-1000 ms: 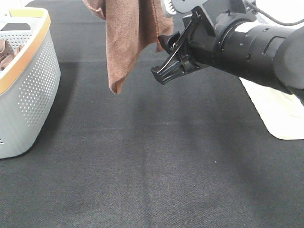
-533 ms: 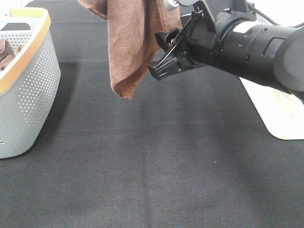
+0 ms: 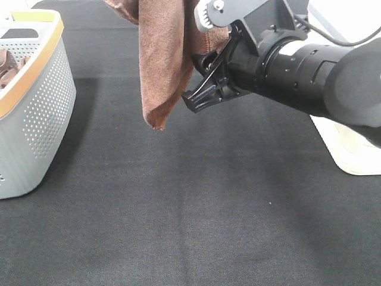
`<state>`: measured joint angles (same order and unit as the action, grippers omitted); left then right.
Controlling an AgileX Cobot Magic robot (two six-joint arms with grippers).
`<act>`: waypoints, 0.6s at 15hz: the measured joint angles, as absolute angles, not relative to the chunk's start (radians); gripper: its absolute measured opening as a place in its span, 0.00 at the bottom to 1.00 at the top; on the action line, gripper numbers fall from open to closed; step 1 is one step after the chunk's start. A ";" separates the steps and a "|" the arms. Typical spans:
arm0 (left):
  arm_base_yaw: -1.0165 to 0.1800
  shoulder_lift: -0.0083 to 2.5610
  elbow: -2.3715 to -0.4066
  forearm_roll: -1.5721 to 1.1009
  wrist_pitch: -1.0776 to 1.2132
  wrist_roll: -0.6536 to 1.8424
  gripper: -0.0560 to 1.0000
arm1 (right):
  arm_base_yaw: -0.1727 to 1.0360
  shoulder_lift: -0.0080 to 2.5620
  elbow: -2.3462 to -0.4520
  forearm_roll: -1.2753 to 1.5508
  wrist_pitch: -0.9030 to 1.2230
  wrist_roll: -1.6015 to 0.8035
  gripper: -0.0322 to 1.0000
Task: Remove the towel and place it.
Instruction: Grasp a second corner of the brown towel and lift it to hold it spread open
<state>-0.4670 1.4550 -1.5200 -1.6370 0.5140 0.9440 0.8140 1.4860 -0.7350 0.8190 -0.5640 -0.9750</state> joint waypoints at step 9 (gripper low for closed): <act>-0.467 1.455 -1.520 -1.593 0.496 0.989 0.05 | 0.814 1.463 -0.735 0.918 -0.578 -0.975 0.03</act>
<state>-0.4670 1.4550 -1.5200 -1.5930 0.4960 0.9890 0.8140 1.4630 -0.7350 0.9180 -0.5780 -0.9750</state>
